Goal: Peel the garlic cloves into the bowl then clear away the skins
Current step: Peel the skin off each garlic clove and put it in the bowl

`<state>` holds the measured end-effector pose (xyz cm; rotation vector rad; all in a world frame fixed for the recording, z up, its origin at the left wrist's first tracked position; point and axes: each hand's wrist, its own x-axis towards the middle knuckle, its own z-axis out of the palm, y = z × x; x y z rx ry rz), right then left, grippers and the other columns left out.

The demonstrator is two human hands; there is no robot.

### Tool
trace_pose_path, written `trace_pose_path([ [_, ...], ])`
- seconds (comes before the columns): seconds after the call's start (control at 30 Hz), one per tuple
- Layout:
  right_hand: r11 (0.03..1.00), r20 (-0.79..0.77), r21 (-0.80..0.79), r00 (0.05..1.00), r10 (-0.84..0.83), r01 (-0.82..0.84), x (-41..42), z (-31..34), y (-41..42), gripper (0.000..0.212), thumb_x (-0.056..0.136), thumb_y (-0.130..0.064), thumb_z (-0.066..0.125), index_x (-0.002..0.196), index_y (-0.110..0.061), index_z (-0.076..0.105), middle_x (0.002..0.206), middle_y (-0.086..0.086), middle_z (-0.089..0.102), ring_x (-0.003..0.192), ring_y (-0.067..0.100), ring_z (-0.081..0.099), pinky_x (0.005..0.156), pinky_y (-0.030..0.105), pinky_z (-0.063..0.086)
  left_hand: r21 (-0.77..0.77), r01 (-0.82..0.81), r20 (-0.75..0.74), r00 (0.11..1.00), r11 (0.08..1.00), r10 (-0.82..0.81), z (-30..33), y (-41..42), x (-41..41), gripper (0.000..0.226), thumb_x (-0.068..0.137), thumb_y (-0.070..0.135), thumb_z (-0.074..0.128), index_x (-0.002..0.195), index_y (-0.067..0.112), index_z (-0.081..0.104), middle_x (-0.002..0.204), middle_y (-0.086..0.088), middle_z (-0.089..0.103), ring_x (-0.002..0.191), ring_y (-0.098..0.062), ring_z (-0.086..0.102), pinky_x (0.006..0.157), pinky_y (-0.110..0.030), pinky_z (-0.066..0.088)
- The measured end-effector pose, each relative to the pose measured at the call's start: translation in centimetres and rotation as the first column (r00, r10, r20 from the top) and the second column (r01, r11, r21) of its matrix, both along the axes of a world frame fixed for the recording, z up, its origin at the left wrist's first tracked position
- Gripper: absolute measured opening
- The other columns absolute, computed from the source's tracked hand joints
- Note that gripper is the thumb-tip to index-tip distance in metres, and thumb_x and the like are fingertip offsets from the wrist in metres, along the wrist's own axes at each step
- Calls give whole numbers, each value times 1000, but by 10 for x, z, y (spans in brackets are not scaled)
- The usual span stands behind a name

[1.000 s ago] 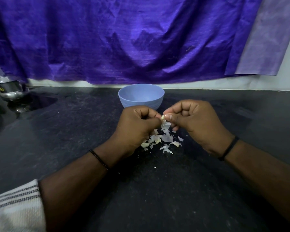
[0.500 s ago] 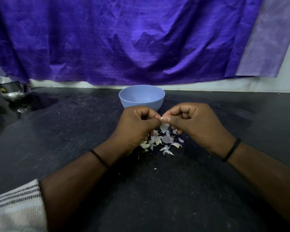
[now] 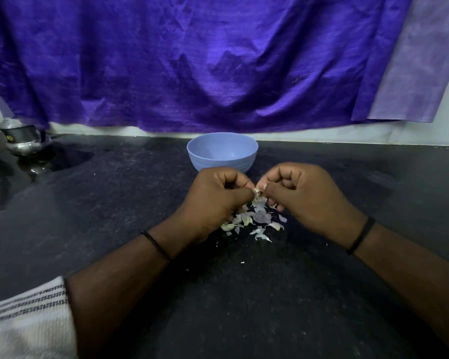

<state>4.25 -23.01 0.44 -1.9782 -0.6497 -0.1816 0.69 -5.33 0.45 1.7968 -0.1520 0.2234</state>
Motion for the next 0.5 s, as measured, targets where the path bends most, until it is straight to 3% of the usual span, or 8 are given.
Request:
trace_pose_path([
  [0.17,1000,15,-22,1000,-8,9,2,-1,0,12,93,-17,64,86,-24,71,70,-1,72,63,14,67,62,30,57,-21,12,-12,1000,1000,-13,0,-1,0,9,85,-5,66,78,0,68,50,-3,57,37,-5,46,38,-20,37],
  [0.5,995,-42,103,999,-8,13,1,-1,3,11,96,-14,61,90,-14,71,73,-3,74,64,7,65,61,26,55,-49,9,-15,1000,999,-10,0,-1,1,10,84,-4,66,77,2,68,57,-7,58,43,-10,50,39,-22,37],
])
